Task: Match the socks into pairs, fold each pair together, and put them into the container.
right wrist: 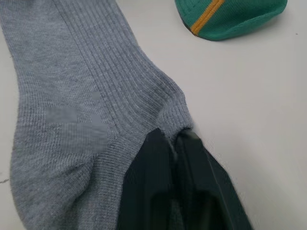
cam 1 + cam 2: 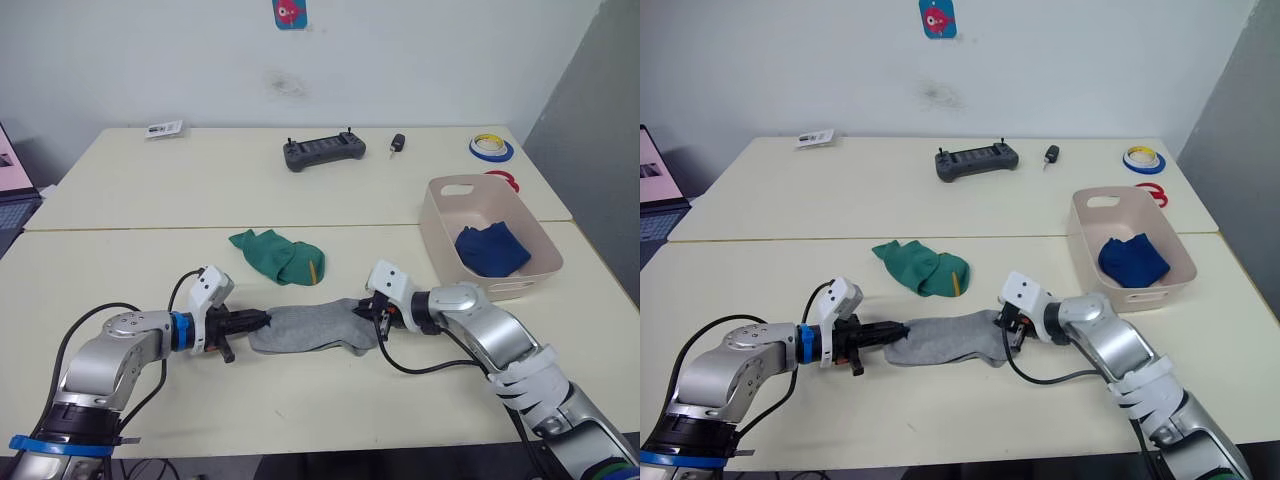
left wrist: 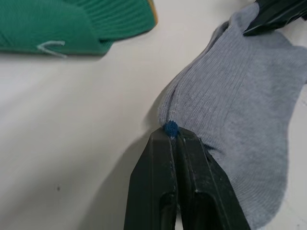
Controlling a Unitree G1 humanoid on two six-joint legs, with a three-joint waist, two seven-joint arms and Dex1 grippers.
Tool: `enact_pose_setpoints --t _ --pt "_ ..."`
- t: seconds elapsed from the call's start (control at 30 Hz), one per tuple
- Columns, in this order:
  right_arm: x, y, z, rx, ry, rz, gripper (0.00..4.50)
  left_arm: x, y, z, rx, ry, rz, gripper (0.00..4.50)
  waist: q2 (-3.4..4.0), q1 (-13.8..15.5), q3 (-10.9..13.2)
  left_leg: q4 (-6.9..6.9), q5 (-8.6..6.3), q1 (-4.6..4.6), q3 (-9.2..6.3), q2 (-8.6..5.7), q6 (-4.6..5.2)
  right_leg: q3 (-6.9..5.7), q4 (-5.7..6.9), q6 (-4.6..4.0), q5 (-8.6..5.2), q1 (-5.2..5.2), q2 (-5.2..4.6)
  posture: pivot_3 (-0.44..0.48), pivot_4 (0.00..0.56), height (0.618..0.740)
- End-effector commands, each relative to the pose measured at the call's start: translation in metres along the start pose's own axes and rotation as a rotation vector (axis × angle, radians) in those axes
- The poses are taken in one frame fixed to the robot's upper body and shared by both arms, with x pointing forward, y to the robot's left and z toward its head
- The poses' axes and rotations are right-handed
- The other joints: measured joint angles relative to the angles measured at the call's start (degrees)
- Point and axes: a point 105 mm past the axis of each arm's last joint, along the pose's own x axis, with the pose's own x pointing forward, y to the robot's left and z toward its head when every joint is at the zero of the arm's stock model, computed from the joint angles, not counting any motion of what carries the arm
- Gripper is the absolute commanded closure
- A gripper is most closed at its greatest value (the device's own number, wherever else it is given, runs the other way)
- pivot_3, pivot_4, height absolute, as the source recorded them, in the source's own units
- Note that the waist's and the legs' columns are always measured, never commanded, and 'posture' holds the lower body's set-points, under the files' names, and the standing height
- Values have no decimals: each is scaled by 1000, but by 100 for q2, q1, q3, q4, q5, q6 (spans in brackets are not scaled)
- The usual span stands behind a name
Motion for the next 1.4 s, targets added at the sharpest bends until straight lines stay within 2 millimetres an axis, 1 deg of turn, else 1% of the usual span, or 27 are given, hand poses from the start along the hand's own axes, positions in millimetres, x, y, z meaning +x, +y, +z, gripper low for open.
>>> enact_pose_setpoints --t 0.03,0.07,0.1,0.17,0.2,0.23,0.27,0.3,0.33,0.43,0.5,0.6,0.63,0.67,0.7,0.77,0.8,1.0,1.1,1.2,1.3,1.4 --pt "-4 -4 12 -28 -42 -16 3034 -6 0 12 64 -60 -14 4500 0 1 0 0 0 0 0 0 0 0 0 0 0 0 0 0 150 740" --pt "-9 -3 14 -22 -54 -9 2712 -8 3 17 74 -82 -5 4500 0 2 0 0 0 0 1 0 0 0 0 0 0 0 0 0 150 740" --pt "-13 -4 15 -21 -66 -15 2367 -12 7 22 92 -97 13 4261 1 7 1 0 0 0 1 0 0 0 -1 0 0 0 0 0 150 740" --pt "-20 -6 17 -21 -86 -34 1658 -18 13 29 108 -120 41 3754 1 13 1 0 0 -15 0 0 0 -2 -1 0 0 -9 -1 0 150 740" --pt "-24 -7 19 -21 -100 -48 1220 -21 15 30 117 -124 44 3421 1 13 1 2 1 -25 -2 0 -1 -5 0 0 0 -17 -1 0 150 740" --pt "-27 -8 20 -19 -113 -65 1003 -24 15 31 125 -127 45 3216 1 13 1 5 1 -31 -3 0 -1 -6 1 0 0 -21 -1 0 150 740" --pt "-31 -8 22 -19 -129 -78 574 -28 16 33 134 -130 48 2847 1 12 1 6 1 -36 -3 0 -1 -6 2 0 0 -25 -1 0 150 740" --pt "-34 -7 23 -18 -140 -84 242 -30 17 35 146 -130 54 2528 1 10 1 6 1 -38 -3 0 -1 -5 2 0 0 -28 -1 0 150 740" --pt "-39 -4 25 -21 -161 -89 229 -34 16 37 136 -126 43 2259 1 10 1 6 1 -45 -2 0 -1 -4 2 0 0 -36 -1 0 150 740" --pt "-49 4 25 -16 -192 -95 229 -38 9 43 114 -123 -9 2259 1 12 1 11 1 -76 -1 0 -2 -3 14 0 0 -72 -1 0 150 740" --pt "-55 14 25 -6 -217 -85 229 -36 -1 49 116 -134 -67 2259 1 13 1 15 1 -79 0 0 -2 -2 19 0 0 -75 -2 0 150 740" --pt "-59 28 24 1 -233 -67 229 -33 -21 51 85 -116 -185 2859 1 12 1 22 1 -78 2 0 -2 0 25 0 0 -72 -2 0 150 740" --pt "-60 31 24 9 -239 -63 229 -31 -27 49 89 -98 -216 3145 0 11 1 25 1 -78 2 0 -2 -1 29 0 0 -73 -2 0 150 740" --pt "-61 34 23 17 -241 -65 229 -27 -32 47 96 -81 -239 3541 0 12 1 27 1 -77 2 0 -2 -1 34 0 0 -73 -1 0 150 740" --pt "-61 36 21 29 -241 -70 229 -22 -34 42 106 -59 -248 3781 1 12 1 27 1 -74 2 0 -2 0 37 0 0 -73 -1 0 150 740" --pt "-61 40 13 74 -225 -87 229 -9 -30 31 110 -31 -231 4387 1 14 1 27 1 -71 6 -1 -2 4 40 1 0 -73 0 0 150 740" --pt "-61 41 9 99 -214 -95 229 -3 -28 25 107 -22 -225 4452 1 15 1 27 1 -70 7 -2 -2 4 40 1 0 -72 1 0 150 740" --pt "-61 47 -2 188 -185 -121 229 17 -20 7 74 -3 -220 4452 -1 16 1 31 1 -74 5 0 -2 5 43 0 0 -76 9 0 150 740" --pt "-60 43 -11 272 -162 -168 229 21 -13 -4 56 24 -203 4452 -2 13 0 31 1 -74 4 2 -1 6 43 0 0 -76 13 0 150 740" --pt "-60 35 -16 360 -159 -227 229 21 -12 -11 48 43 -201 4452 -2 14 0 31 1 -72 3 2 -1 6 44 0 0 -75 13 0 150 740" --pt "-57 27 -22 429 -150 -289 229 21 -11 -12 38 39 -196 4452 -1 14 -2 31 1 -70 4 3 -1 7 45 0 0 -74 13 0 150 740" --pt "-53 27 -20 443 -152 -305 229 20 -12 -8 31 16 -196 4452 0 15 -2 31 1 -71 5 2 -1 7 45 0 0 -74 12 0 150 740"
